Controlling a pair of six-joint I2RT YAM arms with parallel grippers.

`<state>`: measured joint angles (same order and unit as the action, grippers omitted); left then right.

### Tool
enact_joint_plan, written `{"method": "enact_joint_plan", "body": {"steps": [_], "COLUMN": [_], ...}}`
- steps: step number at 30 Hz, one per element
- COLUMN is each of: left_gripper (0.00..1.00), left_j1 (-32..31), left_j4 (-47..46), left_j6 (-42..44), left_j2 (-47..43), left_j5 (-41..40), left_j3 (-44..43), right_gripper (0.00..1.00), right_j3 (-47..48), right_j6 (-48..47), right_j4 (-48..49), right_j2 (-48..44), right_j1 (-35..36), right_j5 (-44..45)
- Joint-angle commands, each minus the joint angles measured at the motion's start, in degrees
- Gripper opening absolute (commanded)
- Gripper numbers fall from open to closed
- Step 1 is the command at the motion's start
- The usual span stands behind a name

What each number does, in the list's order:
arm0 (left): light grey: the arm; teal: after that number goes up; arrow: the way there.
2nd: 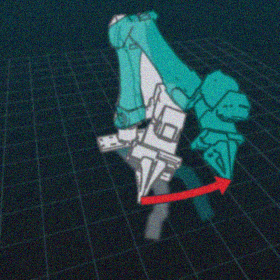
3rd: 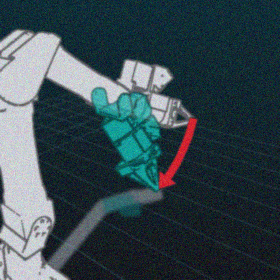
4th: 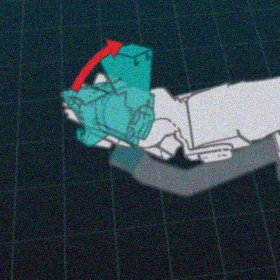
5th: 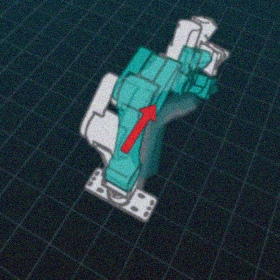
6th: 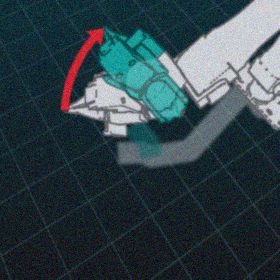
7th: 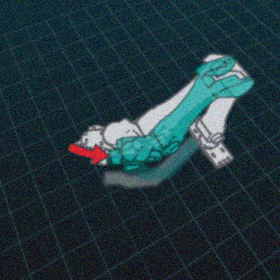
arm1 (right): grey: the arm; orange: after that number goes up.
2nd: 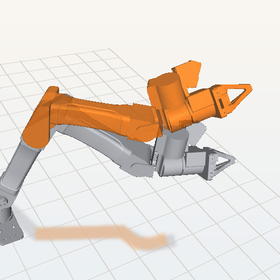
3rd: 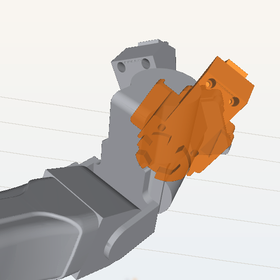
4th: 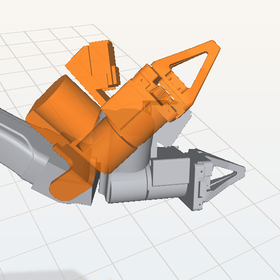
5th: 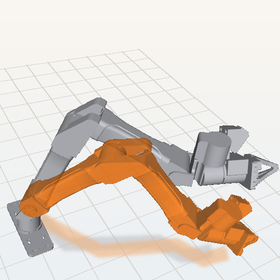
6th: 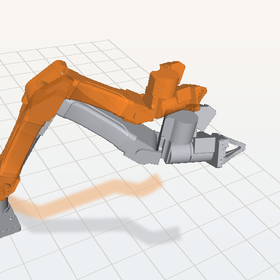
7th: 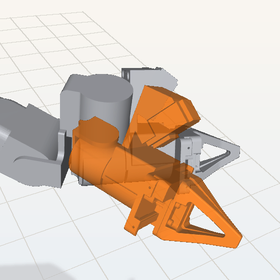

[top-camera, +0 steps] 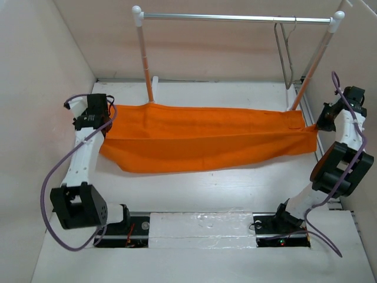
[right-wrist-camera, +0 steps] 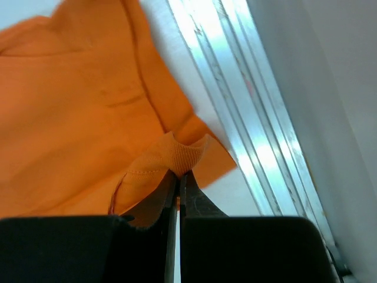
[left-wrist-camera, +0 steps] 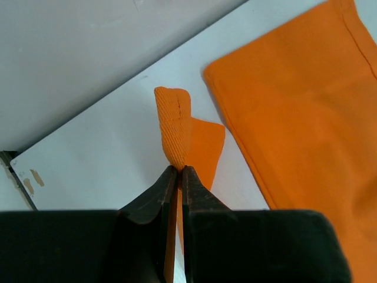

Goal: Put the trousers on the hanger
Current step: Fold the trousers at the center of the board.

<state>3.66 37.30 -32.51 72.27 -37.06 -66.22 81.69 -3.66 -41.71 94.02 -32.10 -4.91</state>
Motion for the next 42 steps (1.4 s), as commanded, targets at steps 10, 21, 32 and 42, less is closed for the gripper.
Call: {"method": "enact_joint_plan", "body": {"steps": [10,21,32,42], "left_gripper": [0.0,0.11,0.5,0.68], "left_j1": [1.17,1.26,-2.08,1.88], "left_j4": [-2.06,-5.12,-14.87,-16.21], "left_j6": [0.44,3.15,-0.18,-2.29], "left_j2": [29.98,43.83,18.73,14.11], "left_j5": [-10.49,-5.43,4.34,28.96], "left_j3": [-29.71,-48.56,-11.0,6.97], "right_gripper": [0.0,0.6,0.0,0.68], "right_j3": [20.25,15.62,-18.1,-37.02], "right_j6": [5.33,7.36,5.51,8.84], "right_j4": [7.27,11.83,22.9,28.87], "right_j2": [16.54,15.86,-14.37,-17.82], "right_j1": [6.08,4.68,15.64,25.07], "right_j5": [-3.53,-11.26,-9.25,-20.05]}}
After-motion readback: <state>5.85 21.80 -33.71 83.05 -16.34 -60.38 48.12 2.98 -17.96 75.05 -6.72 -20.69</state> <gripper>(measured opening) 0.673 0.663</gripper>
